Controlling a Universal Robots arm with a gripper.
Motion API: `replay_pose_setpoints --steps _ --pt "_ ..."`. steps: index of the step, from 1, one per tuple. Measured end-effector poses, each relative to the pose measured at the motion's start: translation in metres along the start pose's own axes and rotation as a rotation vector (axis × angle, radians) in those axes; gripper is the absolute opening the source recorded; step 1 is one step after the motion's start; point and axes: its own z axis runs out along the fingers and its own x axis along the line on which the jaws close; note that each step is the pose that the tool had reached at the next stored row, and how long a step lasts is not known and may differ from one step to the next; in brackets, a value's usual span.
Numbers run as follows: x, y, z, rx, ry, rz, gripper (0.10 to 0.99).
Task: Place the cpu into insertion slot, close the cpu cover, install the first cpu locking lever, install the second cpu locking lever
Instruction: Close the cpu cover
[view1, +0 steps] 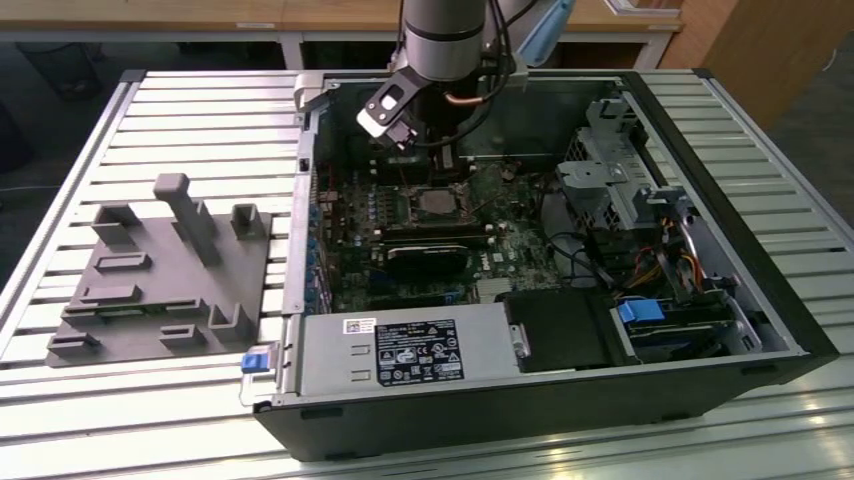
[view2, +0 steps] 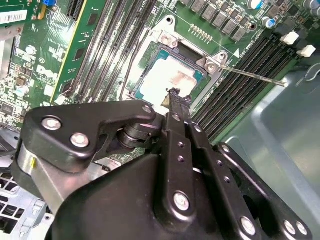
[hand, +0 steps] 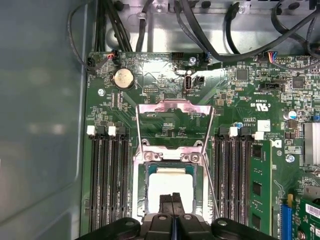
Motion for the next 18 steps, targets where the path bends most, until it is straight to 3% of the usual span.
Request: replay_pose_setpoints --steps 18 --pt "0.0004 0.0009 -0.015 0.002 0.0043 0.0 0.118"
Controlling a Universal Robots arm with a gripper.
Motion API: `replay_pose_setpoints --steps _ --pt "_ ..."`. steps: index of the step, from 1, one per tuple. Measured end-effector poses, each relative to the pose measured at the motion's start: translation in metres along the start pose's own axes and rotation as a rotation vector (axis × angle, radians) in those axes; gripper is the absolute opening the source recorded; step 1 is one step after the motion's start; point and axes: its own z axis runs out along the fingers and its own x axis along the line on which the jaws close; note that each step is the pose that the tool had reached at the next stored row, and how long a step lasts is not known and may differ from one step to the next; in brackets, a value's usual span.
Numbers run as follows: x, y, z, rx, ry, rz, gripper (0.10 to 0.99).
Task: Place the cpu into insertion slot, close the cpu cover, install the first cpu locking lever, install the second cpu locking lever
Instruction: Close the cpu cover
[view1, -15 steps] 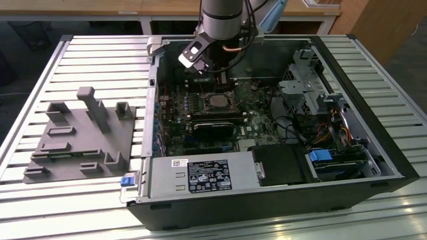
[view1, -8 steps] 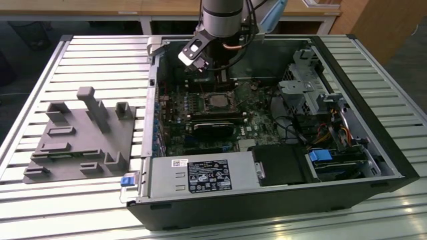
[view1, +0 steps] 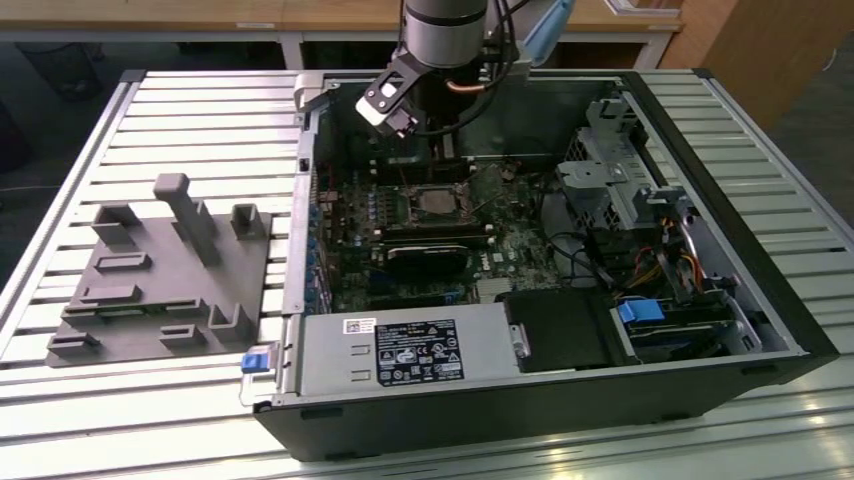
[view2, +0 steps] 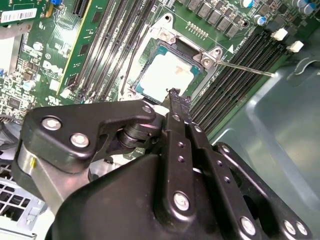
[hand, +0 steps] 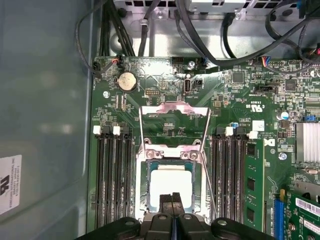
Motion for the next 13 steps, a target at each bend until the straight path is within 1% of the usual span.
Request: replay_pose_setpoints --steps 3,7,13 --pt "0.0001 0.0001 -0.0025 0.0 0.001 0.0 0.118" --pt "-0.0003 0.0002 -0.0028 0.0 0.0021 0.0 0.118" --pt "-0.0059 0.0005 -0.0029 0.0 0.0021 0.0 0.118"
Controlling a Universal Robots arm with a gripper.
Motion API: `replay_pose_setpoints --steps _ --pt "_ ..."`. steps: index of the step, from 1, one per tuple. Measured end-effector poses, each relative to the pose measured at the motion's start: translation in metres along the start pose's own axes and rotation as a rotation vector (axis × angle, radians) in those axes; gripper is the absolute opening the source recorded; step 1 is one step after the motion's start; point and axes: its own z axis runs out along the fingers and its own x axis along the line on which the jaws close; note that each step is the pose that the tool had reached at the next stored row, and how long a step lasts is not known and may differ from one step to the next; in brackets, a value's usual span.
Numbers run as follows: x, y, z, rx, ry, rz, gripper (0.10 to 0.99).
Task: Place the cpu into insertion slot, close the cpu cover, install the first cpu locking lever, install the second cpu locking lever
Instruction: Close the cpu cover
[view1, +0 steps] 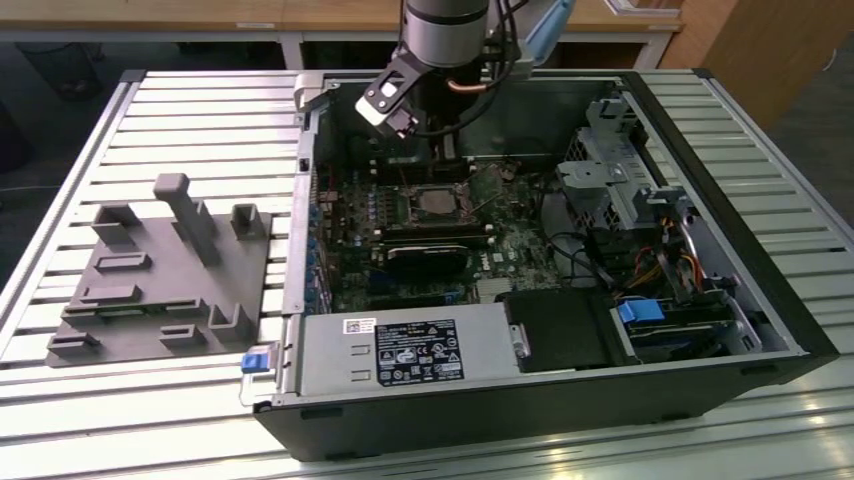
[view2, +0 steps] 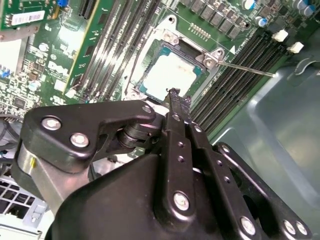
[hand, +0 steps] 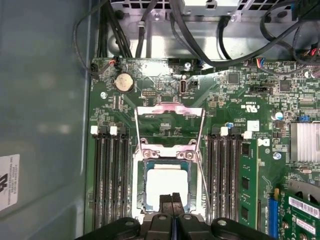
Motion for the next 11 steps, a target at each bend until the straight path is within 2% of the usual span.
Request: replay_pose_setpoints --steps 4,7,11 --pt "-0.0008 0.0091 0.0005 0.001 0.0 0.0 0.118" --pt "-0.0007 0.0097 -0.0018 0.001 0.0008 0.0 0.118" --pt "-0.0004 0.0102 -0.0101 0.001 0.002 0.0 0.118"
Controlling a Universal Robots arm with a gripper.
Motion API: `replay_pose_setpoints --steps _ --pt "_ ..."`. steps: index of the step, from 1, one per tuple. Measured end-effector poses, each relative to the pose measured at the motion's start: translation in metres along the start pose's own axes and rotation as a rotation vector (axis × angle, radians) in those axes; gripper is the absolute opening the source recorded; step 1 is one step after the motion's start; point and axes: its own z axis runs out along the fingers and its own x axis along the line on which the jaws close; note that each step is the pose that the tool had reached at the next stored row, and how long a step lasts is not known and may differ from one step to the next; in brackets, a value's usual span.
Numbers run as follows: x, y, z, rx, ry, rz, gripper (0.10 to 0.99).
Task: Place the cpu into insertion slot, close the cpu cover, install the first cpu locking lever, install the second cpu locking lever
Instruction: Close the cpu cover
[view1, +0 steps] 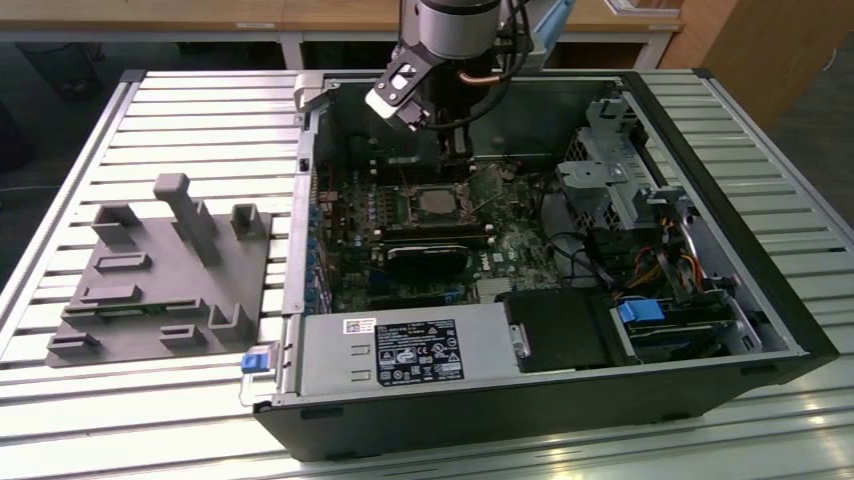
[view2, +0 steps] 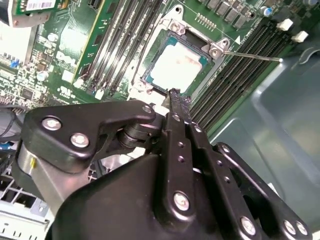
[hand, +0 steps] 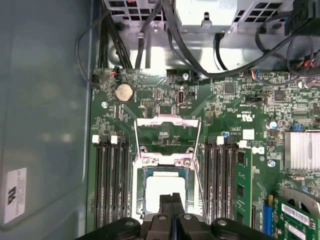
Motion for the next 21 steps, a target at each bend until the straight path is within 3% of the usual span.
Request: replay_pose_setpoints --steps 4,21 --pt "0.0 0.0017 -0.0002 0.0 0.0011 0.0 0.118" --pt "-0.0001 0.0225 0.0012 0.001 0.0011 0.0 0.118"
